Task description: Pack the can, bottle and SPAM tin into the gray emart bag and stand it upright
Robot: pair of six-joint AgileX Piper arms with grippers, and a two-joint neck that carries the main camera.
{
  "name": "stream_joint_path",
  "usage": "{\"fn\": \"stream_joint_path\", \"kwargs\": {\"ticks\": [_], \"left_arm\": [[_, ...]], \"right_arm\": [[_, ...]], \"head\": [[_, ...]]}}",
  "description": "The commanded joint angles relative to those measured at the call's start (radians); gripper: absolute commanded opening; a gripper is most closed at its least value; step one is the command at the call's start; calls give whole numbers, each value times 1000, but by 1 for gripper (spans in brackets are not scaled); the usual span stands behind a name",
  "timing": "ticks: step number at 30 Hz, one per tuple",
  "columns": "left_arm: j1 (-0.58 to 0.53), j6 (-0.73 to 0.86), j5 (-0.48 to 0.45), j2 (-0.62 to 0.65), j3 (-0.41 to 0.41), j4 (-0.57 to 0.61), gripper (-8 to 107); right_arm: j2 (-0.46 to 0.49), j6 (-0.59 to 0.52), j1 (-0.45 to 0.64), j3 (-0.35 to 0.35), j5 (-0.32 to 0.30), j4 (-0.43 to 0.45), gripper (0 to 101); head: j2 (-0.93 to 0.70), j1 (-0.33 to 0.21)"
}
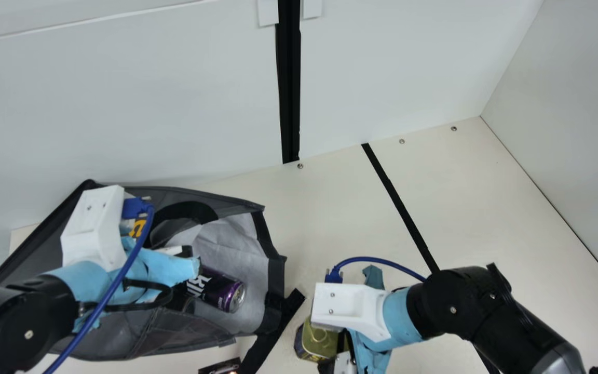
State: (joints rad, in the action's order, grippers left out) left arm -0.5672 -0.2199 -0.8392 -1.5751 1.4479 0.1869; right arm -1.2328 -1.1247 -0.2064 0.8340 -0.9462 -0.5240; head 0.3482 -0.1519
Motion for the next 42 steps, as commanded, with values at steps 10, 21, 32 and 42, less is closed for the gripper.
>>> {"fn": "stream_joint_path", "kwargs": {"ticks": [10,21,32,42], "left_arm": [[0,0,0,0,0,0,-8],[0,0,0,0,0,0,-8],[0,0,0,0,0,0,-8],[0,0,0,0,0,0,-8]], "right_arm": [[-32,-97,-7,-11,125,-192,0],[-94,-196,-42,-8,229,-362,0],[-193,-282,-100,41,323,-491,0],[-296,-321,-138,137,376,-557,0]], "head": [[1,-23],[1,-23],[1,-23],[1,-23]]}}
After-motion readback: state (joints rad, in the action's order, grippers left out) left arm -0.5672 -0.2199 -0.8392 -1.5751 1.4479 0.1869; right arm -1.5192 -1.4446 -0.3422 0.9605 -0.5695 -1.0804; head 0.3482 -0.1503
